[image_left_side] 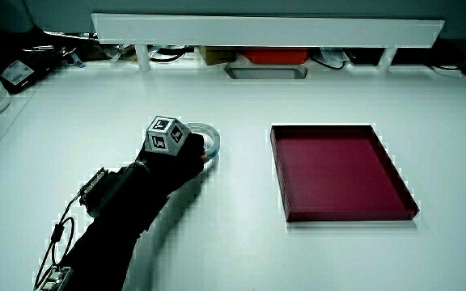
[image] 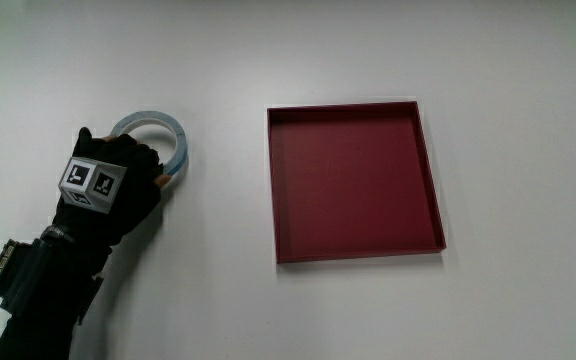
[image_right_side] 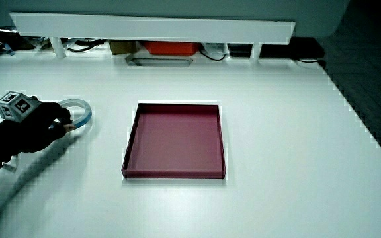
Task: Place blue tape
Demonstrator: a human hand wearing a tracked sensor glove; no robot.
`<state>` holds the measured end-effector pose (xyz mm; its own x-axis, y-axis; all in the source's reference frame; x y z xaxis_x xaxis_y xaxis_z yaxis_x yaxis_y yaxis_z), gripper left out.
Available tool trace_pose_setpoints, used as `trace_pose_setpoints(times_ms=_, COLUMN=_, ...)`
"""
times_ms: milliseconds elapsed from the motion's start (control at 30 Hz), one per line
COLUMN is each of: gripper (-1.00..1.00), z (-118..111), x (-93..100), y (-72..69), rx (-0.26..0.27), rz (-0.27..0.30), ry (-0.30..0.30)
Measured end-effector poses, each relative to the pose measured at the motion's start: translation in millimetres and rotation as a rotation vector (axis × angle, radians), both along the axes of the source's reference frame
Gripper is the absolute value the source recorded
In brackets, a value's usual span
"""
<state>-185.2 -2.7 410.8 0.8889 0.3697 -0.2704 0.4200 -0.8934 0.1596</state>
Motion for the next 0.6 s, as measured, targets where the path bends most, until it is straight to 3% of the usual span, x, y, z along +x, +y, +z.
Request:
trace_pose_setpoints(times_ms=33, gripper=0.0, z=0, x=-2.6, y=-1.2, rx=0.012, rz=-0.008, ry=-0.019)
trace_pose_setpoints(times_ms=133, gripper=0.0, z=19, x=-14.8, y=-4.5, rx=-0.042, rz=-0.042, ry=-0.014)
trace_pose_setpoints(times_ms=167, gripper=0.0, z=28, x=-20.4, y=-5.2, rx=-0.047, rz=-0.063, ry=0.013)
trace_pose_setpoints(times_ms=200, gripper=0.0, z=30, x=-22.2, y=-5.4, rx=-0.039, rz=-0.078, ry=-0.022)
trace_pose_setpoints(times_ms=233, gripper=0.0, z=40, x=-27.0, y=-5.9, rx=-0.059, rz=-0.079, ry=0.007)
trace_pose_setpoints(times_ms=267, gripper=0.0, z=37, x=-26.2, y=-6.1, rx=-0.059, rz=-0.087, ry=-0.045)
trace_pose_setpoints(times_ms=300, gripper=0.0, z=42, x=-28.6, y=-6.0, rx=-0.075, rz=-0.102, ry=-0.057)
trace_pose_setpoints(times_ms=400, gripper=0.0, z=59, x=-36.7, y=-7.0, rx=-0.087, rz=-0.116, ry=-0.036)
trace_pose_setpoints(times_ms=600, gripper=0.0, z=71, x=-43.9, y=-7.1, rx=-0.093, rz=-0.144, ry=-0.079)
